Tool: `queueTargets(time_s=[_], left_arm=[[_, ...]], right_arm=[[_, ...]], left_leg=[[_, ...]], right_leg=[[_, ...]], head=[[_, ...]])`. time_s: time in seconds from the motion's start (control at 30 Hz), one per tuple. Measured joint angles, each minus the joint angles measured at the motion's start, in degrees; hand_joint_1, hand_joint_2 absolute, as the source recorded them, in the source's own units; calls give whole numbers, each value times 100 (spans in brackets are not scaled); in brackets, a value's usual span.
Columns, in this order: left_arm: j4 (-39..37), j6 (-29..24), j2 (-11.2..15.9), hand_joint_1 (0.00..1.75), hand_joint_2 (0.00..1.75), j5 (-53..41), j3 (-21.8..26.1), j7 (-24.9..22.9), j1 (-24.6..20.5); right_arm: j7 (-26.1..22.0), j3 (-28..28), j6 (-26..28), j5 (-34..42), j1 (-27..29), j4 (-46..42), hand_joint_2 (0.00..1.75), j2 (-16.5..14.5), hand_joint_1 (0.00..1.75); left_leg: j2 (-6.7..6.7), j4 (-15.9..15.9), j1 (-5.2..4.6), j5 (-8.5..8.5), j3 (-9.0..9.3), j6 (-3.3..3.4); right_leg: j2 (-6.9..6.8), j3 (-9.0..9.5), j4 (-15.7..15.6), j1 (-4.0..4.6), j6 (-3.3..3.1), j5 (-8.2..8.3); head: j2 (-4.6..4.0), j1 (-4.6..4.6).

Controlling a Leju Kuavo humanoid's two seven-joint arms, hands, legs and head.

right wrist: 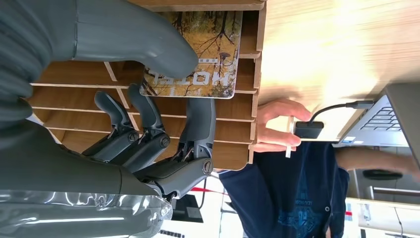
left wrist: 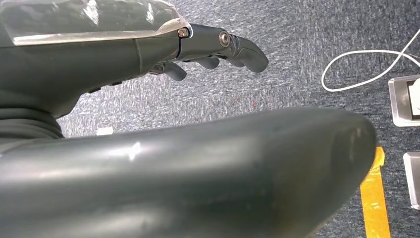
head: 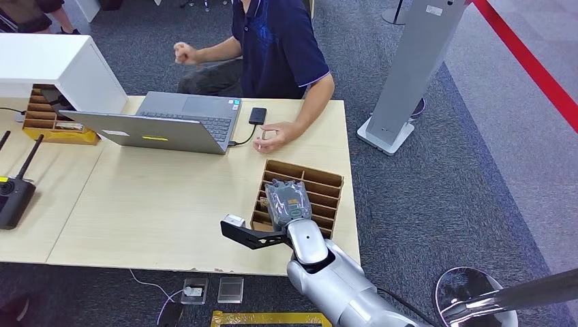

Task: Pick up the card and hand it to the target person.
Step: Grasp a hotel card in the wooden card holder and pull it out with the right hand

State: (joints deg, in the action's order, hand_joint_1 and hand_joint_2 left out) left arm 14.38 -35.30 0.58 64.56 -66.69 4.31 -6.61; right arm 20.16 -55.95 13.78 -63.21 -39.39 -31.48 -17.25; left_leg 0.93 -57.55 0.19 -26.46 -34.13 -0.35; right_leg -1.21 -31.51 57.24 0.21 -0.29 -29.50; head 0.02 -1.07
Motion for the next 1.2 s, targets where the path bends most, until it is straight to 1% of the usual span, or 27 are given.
queueTargets(time_s=[0.27, 0.43, 0.6, 0.7, 0.9, 1.2], left_arm=[[0, 26, 4, 0, 0, -5, 0, 2, 0], [0, 25, 8, 0, 0, -6, 0, 2, 2], [0, 24, 8, 0, 0, -5, 0, 2, 9], [0, 16, 8, 0, 0, -5, 0, 2, 10], [0, -81, 19, 0, 0, 26, 2, 36, 11], [0, -120, 32, 0, 0, 42, 9, 70, 13]], right_arm=[[-79, 15, 132, 211, -7, 22, 175, 1, 156], [-106, 59, 261, 413, -16, -4, 175, 11, 153], [-96, 172, 370, 533, -58, -162, 175, 90, 153], [-96, 223, 391, 561, -69, -317, 175, 153, 150], [-101, 339, 359, 538, -72, -680, 175, 267, 154], [-22, 439, 134, 514, -65, -1316, 175, 464, 156]], left_leg=[[0, 0, 0, 0, 1, 0], [0, 0, 0, 1, 1, 0], [1, 0, 0, 2, 1, 1], [1, 0, 0, 2, 0, 1], [0, 0, 0, 2, 0, 1], [1, 0, 0, 2, 0, 1]], right_leg=[[0, 1, 0, 0, 0, 0], [0, 1, 0, 0, 0, 1], [0, 1, 0, 0, 0, 2], [0, 0, 0, 0, 0, 2], [0, 0, 0, 0, 0, 2], [0, -1, 0, 0, 0, 2]], head=[[0, 1], [0, -1], [0, -1], [0, 0], [0, 0], [1, -1]])
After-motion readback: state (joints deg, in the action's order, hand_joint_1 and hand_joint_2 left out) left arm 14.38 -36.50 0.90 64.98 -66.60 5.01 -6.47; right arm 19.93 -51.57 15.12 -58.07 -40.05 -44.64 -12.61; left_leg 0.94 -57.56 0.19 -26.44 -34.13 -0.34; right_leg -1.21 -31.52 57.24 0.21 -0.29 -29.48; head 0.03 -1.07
